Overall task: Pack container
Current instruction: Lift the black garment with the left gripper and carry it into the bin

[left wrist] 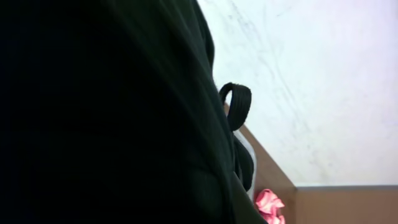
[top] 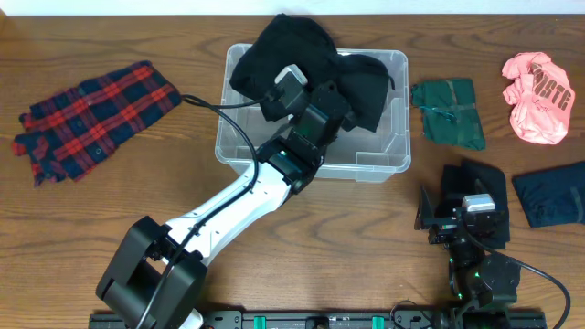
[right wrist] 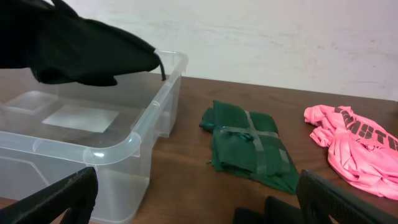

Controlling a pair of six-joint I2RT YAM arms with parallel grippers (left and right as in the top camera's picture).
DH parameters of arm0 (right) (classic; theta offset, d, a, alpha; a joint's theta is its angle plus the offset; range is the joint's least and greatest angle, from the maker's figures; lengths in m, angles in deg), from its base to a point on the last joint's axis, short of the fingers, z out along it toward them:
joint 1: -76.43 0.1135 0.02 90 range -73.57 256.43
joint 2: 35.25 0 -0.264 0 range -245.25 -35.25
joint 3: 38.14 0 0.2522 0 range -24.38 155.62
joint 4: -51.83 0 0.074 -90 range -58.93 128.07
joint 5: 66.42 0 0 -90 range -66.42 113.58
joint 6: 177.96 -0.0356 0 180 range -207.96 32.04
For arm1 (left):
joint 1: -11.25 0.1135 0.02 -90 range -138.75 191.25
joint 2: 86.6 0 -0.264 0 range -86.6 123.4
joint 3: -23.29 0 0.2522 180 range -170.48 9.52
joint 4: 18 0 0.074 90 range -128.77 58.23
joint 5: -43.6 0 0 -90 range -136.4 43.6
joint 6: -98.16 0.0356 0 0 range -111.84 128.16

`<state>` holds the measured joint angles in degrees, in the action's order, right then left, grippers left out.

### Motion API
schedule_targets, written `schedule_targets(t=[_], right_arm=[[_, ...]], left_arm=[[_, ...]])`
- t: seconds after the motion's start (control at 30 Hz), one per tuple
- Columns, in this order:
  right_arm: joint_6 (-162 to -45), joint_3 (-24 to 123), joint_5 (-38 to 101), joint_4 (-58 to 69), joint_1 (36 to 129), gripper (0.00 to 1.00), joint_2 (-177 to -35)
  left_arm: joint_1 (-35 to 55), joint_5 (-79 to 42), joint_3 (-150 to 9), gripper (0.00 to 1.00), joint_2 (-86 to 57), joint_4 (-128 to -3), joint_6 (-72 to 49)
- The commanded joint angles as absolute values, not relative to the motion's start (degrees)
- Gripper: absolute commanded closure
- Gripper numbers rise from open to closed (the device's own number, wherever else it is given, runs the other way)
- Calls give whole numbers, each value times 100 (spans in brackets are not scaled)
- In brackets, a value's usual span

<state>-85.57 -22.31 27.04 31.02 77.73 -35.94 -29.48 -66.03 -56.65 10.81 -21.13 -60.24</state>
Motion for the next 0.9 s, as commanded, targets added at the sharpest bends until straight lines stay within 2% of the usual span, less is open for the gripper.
schedule_targets(t=[0.0, 0.03, 0.07, 0.1, 0.13, 0.17, 0.2, 0.27, 0.3, 0.4, 0.87], right_arm=[[-8467, -2257, 2748, 3100, 7740, 1, -3559], [-8467, -2257, 2748, 3100, 7740, 1, -3559], [-8467, -2257, 2748, 3100, 7740, 1, -3559], [-8467, -2257, 2748, 3100, 7740, 1, -3559], [-8467, -2257, 2748, 3100, 7740, 1, -3559], [-8467, -2257, 2748, 3100, 7740, 1, -3559], [-8467, -2257, 2748, 3100, 7740, 1, -3559], [-8467, -2257, 2748, 3100, 7740, 1, -3559], [-8467, -2257, 2748, 3100, 7740, 1, -3559], [-8467, -2257, 2748, 3100, 7740, 1, -3559], [-8467, -2257, 2748, 3100, 7740, 1, -3559]], left_arm=[[-2959, -6813, -5822, 94, 995, -1912, -6009], [-2959, -6866, -5822, 83, 995, -1899, -6009], [-2959, -6927, -5822, 62, 995, -1895, -6006], [-2959, -6964, -5822, 55, 995, -1895, -6009], [-2954, -6986, -5822, 42, 995, -1888, -6006], [-2954, -6986, -5822, 37, 995, -1875, -6004], [-2954, -6986, -5822, 26, 995, -1860, -6004], [-2954, -6986, -5822, 19, 995, -1829, -6004], [-2954, -6986, -5822, 12, 995, -1792, -6000], [-2954, -6984, -5822, 4, 995, -1705, -5961], [-2994, -6805, -5822, 2, 995, -1530, -5790]])
